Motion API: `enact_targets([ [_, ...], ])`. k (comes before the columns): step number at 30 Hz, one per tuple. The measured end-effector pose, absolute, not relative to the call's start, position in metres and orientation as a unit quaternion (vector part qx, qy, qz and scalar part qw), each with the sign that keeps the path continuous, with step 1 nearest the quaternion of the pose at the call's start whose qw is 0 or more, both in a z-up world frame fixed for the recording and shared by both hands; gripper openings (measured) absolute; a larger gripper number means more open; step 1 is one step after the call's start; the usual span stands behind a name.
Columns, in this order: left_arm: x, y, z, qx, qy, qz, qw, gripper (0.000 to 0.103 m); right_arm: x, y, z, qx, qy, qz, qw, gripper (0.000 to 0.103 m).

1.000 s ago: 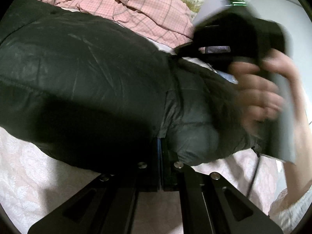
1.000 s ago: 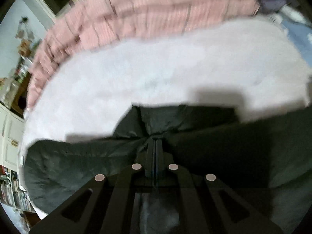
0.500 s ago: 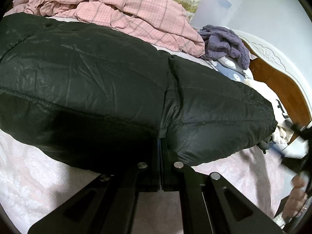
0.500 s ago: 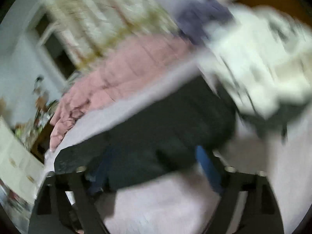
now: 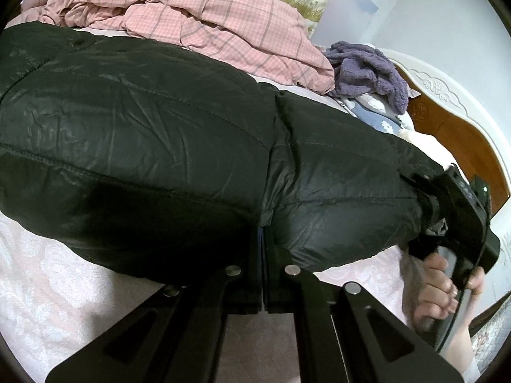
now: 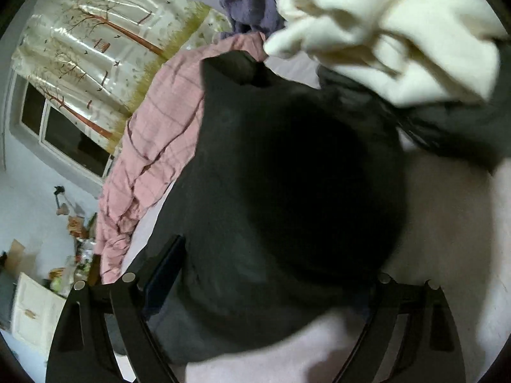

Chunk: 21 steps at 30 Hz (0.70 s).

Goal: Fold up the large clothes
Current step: 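Lift the folded jacket bundle off the bed with both tools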

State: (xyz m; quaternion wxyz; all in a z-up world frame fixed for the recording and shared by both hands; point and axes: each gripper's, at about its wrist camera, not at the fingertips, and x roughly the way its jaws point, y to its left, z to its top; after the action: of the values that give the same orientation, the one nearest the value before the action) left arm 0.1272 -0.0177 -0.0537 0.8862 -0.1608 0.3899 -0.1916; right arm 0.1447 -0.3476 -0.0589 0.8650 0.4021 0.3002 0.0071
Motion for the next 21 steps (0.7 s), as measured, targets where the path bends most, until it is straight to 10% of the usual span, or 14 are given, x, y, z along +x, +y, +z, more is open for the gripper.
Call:
enact_targets([
  [7, 0.116, -0.02, -0.041, -0.157, 0.366, -0.22, 0.891, 0.003, 0.14, -0.321, -0.034, 0.306, 0.276, -0.059, 0.909, 0.03],
  [21, 0.127, 0.034, 0.007, -0.084, 0.291, -0.182, 0.936, 0.008, 0.122, -0.3, 0.11, 0.012, 0.228, -0.159, 0.96, 0.027],
])
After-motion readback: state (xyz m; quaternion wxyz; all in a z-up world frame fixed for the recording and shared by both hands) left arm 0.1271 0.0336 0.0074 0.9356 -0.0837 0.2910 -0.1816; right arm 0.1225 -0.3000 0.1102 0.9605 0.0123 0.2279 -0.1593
